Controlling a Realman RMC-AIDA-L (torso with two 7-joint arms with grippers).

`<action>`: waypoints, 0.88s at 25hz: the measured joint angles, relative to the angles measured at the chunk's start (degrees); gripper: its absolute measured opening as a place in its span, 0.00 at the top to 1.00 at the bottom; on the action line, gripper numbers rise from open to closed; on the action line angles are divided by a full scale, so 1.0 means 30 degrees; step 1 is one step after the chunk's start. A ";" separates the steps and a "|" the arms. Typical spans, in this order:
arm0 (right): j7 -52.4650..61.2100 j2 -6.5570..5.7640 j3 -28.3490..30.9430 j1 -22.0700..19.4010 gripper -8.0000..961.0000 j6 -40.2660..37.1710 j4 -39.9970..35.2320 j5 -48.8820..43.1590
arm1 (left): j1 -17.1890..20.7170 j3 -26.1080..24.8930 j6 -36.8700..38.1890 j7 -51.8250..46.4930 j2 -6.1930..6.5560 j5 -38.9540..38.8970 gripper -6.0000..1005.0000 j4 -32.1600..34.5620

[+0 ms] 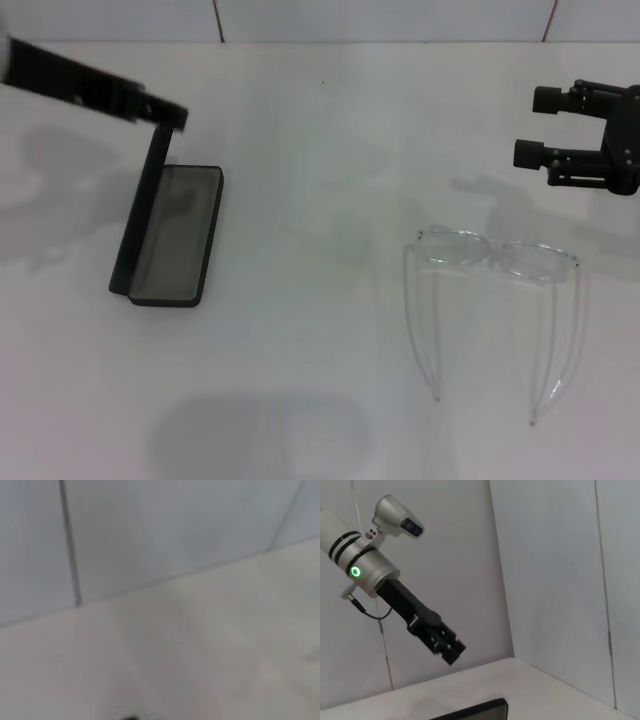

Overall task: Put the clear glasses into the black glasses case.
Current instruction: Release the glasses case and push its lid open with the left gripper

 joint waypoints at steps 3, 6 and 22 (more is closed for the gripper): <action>-0.0558 0.0004 0.0014 -0.0106 0.18 0.0000 0.0191 0.0000 | -0.0104 0.1269 -0.0043 -0.0955 -0.0048 0.0982 0.27 -0.0410; -0.1144 0.0001 0.0021 -0.0140 0.18 0.0007 0.0514 0.0050 | -0.0248 0.1713 -0.0327 -0.1273 -0.0072 0.1181 0.28 -0.1392; -0.1558 0.0012 0.0047 -0.0480 0.18 -0.0160 0.0856 0.0159 | -0.0789 0.2117 -0.3324 -0.0758 -0.0057 0.3155 0.30 -0.6518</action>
